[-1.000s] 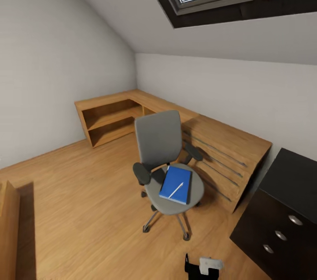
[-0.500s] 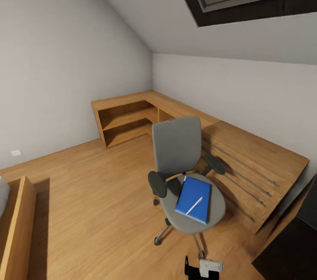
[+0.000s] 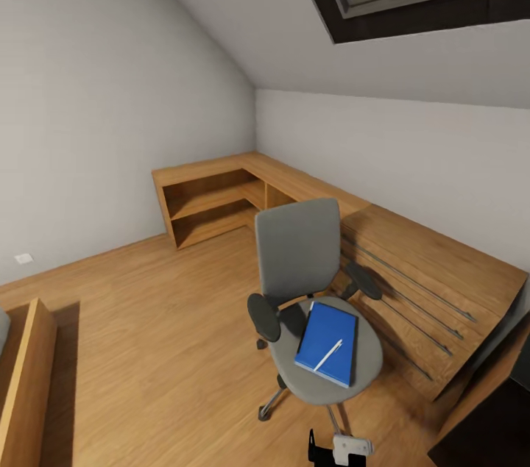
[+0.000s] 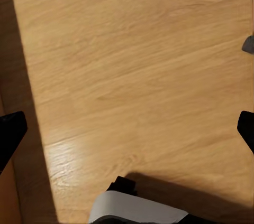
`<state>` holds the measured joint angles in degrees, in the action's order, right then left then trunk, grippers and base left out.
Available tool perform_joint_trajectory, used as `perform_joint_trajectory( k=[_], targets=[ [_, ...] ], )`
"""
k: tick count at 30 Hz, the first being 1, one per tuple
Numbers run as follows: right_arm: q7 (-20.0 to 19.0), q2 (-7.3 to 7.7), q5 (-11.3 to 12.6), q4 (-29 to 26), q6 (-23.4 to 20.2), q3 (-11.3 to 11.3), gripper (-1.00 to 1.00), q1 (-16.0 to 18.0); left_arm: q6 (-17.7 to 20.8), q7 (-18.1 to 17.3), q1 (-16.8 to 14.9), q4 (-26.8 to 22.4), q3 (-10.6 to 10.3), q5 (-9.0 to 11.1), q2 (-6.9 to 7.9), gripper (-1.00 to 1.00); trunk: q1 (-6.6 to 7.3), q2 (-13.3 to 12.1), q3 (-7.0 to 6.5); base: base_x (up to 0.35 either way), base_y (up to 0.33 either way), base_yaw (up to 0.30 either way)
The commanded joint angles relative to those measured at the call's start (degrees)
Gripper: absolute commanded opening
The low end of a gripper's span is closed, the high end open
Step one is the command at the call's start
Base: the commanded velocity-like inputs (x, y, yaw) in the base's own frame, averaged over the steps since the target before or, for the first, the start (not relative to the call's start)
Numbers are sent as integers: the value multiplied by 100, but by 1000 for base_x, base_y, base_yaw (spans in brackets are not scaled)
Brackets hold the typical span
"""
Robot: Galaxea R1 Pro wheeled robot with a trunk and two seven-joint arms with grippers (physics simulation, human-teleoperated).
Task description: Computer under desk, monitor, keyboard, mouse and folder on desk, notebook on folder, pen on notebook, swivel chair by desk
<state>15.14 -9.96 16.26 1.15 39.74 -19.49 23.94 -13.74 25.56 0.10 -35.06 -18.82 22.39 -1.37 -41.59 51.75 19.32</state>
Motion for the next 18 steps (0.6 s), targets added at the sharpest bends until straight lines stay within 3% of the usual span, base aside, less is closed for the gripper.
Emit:
perform_joint_trajectory(
  k=[1,8,11,13,15,17,18],
  targets=[
    [21,-3,32,13,18,-49,100,6,-56,33,-1,-9,-35,62,5,100,-1,5,6,1,0,0],
    [4,-3,28,-20,23,-46,100,6,-433,10,-1,-84,-42,61,5,100,-1,5,6,0,0,0],
    [33,-3,32,-244,38,-34,100,6,-411,16,-1,-659,-24,60,27,100,-1,5,6,0,0,0],
    [73,-3,34,-717,22,-30,100,6,-5,34,-1,-1510,-17,64,125,100,-1,5,6,0,0,0],
    [102,-3,30,-1127,5,-30,100,7,723,44,-1,-2144,4,86,216,100,-1,5,6,0,0,0],
    [114,-3,29,-1316,-24,-27,100,10,1154,51,-1,-2445,33,97,238,100,-1,5,6,0,0,0],
    [129,6,31,-1493,-95,-21,100,12,1565,56,-1,-2779,92,107,249,100,-1,5,6,0,0,0]
  ],
)
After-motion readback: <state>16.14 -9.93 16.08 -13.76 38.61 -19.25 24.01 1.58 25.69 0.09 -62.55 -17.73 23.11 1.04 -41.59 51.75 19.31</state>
